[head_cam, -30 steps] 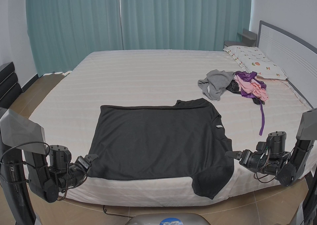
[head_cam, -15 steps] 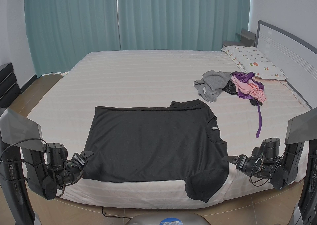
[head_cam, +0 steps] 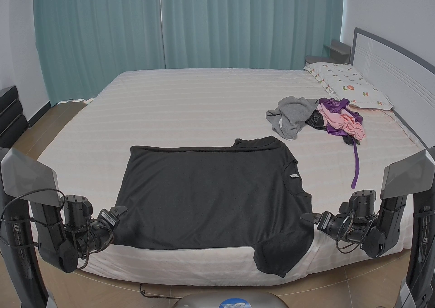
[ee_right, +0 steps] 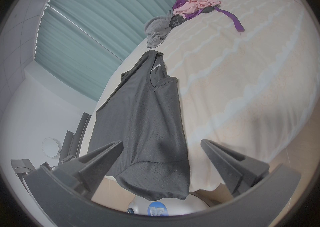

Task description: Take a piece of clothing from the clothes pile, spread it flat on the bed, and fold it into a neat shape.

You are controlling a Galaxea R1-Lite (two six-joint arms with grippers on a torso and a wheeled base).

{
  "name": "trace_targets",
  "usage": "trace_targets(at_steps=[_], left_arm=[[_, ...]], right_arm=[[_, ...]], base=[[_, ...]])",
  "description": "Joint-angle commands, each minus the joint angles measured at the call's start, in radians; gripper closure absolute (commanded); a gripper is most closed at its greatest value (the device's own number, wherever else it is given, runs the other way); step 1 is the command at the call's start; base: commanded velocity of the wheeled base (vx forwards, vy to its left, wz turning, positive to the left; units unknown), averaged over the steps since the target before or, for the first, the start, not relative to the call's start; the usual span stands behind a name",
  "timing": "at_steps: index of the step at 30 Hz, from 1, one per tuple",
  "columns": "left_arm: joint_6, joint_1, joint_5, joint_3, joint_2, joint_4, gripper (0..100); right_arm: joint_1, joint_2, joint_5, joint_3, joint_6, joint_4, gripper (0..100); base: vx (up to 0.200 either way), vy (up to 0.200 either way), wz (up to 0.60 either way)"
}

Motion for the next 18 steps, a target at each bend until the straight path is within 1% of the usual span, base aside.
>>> trace_targets(at_steps=[1, 7, 18], left_arm=[[0.0, -0.002, 0.0, 0.0, 0.006, -0.001, 0], [0.003, -0.002, 0.0, 0.003, 0.013, -0.001, 0], [0.009, -0.006, 0.002, 0.007, 0.02, -0.001, 0]], right_arm=[[0.001, 0.013, -0.001, 0.004, -0.002, -0.006, 100], [-0.002, 0.004, -0.035, 0.027, -0.005, -0.006, 100], [-0.02, -0.045, -0.036, 0.094, -0.011, -0.008, 100]], base=[[0.0, 0.0, 0.0], [0.0, 0.0, 0.0], [0.0, 0.0, 0.0]])
